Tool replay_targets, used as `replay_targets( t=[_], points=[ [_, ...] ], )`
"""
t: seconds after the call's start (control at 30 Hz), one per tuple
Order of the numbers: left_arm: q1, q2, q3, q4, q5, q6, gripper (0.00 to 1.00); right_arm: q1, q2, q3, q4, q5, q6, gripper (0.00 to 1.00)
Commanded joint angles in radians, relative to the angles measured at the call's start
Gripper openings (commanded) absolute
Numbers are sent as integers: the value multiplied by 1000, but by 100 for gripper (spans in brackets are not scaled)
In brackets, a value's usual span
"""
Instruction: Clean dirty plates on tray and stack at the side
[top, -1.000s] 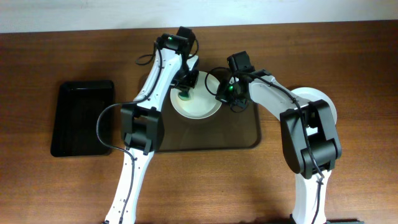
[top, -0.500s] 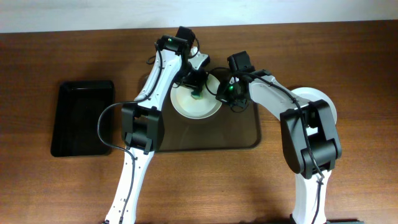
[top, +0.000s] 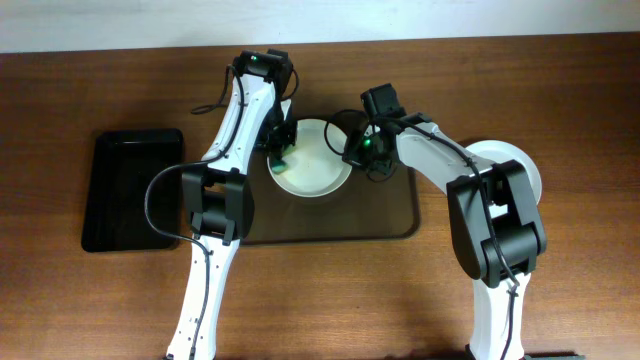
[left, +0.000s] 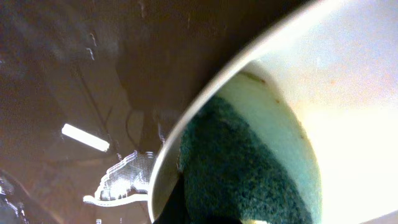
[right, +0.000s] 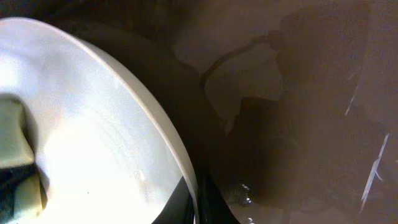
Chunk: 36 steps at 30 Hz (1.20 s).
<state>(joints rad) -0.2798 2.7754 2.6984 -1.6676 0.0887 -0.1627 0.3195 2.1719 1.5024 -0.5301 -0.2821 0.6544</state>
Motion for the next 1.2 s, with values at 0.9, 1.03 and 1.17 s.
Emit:
replay_targets(
  t=[0.9,1.03,1.17],
  points=[
    [6,78,86,97,-233,-80,1,1,69,-29,-11,109,12,4],
    [8,78,366,-21,-208,-71,1,1,69,-29,-16,108,8,4],
    [19,-12,441,-13,-101,-54,1,-1,63,-28,-33,101,-2,4]
  ],
)
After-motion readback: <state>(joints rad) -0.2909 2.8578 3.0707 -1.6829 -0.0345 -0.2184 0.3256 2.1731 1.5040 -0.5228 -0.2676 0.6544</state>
